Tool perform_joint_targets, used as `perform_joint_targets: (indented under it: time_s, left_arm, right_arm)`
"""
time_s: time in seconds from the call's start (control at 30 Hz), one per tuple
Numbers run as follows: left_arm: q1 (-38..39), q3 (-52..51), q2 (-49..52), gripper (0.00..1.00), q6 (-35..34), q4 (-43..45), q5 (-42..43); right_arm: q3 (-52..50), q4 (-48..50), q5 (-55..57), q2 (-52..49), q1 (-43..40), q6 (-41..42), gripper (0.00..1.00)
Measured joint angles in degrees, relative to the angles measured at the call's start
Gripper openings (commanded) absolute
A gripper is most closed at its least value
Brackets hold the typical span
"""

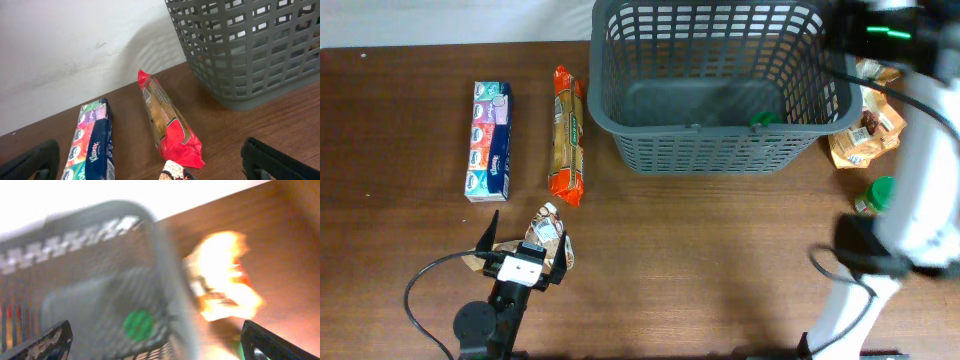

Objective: Pack container
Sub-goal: 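Open the right gripper and withdraw it from the basket, then move the right gripper over the remaining green-lidded jar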

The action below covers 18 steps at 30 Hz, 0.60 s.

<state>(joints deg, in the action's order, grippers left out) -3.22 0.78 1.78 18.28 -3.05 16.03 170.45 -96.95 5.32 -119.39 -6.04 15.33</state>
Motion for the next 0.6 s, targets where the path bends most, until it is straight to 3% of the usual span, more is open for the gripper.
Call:
perform_joint_targets:
  time_s: [0.17,0.33,0.6]
  left_arm:
    - [0.0,0.0,0.0,0.99,0.0,0.0,0.0]
    - [0.0,0.0,0.0,0.99,0.0,0.0,0.0]
    - [0.0,0.0,0.0,0.99,0.0,0.0,0.0]
  right_arm:
    - [-5.1,0.0,1.7,12.4,-14.8,5.2,0.99]
    - [-18.8,0.0,0.6,20.2,-25.2,9.5,0.99]
    - [-43.1,2.8,-3.1,18.0,-27.8,11.9,0.99]
